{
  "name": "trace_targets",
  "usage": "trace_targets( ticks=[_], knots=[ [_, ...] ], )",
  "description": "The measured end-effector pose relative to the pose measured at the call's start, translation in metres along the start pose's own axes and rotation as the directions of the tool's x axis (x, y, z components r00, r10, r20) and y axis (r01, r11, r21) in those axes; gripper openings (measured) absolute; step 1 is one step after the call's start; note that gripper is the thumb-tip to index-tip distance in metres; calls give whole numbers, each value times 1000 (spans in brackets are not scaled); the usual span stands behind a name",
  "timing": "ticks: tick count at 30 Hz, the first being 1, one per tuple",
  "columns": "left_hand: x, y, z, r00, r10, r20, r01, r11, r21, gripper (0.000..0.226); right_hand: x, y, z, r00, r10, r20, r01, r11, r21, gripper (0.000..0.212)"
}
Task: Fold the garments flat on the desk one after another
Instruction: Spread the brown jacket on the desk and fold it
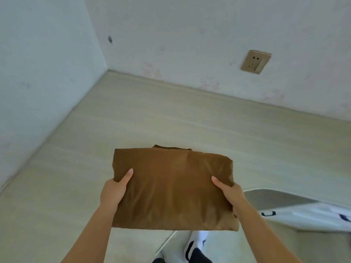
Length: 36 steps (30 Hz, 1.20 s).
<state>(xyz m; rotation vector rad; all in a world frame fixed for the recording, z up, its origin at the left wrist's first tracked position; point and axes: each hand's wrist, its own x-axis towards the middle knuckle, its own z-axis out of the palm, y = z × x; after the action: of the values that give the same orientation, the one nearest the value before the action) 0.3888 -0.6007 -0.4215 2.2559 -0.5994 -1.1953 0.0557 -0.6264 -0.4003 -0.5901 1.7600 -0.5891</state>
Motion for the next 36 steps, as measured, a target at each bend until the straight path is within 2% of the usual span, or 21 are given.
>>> trace_targets(
  ticks=[4,9,13,17,23,30,34,36],
  knots=[
    [-50,10,61,980,135,143,-151,983,103,56,-45,69,-81,978,67,-195,-32,984,177,67],
    [-139,7,164,895,272,352,-356,913,199,51,-105,167,-193,911,196,-362,-38,915,401,60],
    [-222,-22,256,805,293,516,-471,844,255,47,-156,260,-274,846,297,-443,-13,842,539,51],
    [-320,-81,360,720,215,659,-547,761,349,50,-208,380,-357,747,416,-518,23,763,646,41],
    [-428,-175,468,635,75,769,-632,622,461,67,-261,530,-428,616,610,-499,7,628,778,42],
    [-508,-267,577,541,49,840,-766,442,467,55,-282,652,-462,455,783,-424,3,475,880,35],
    [-538,-323,646,487,66,871,-832,337,440,50,-258,717,-468,347,861,-373,41,383,923,32],
    [-547,-356,684,446,99,889,-876,252,411,48,-232,749,-467,275,899,-342,52,341,938,36]
  ],
)
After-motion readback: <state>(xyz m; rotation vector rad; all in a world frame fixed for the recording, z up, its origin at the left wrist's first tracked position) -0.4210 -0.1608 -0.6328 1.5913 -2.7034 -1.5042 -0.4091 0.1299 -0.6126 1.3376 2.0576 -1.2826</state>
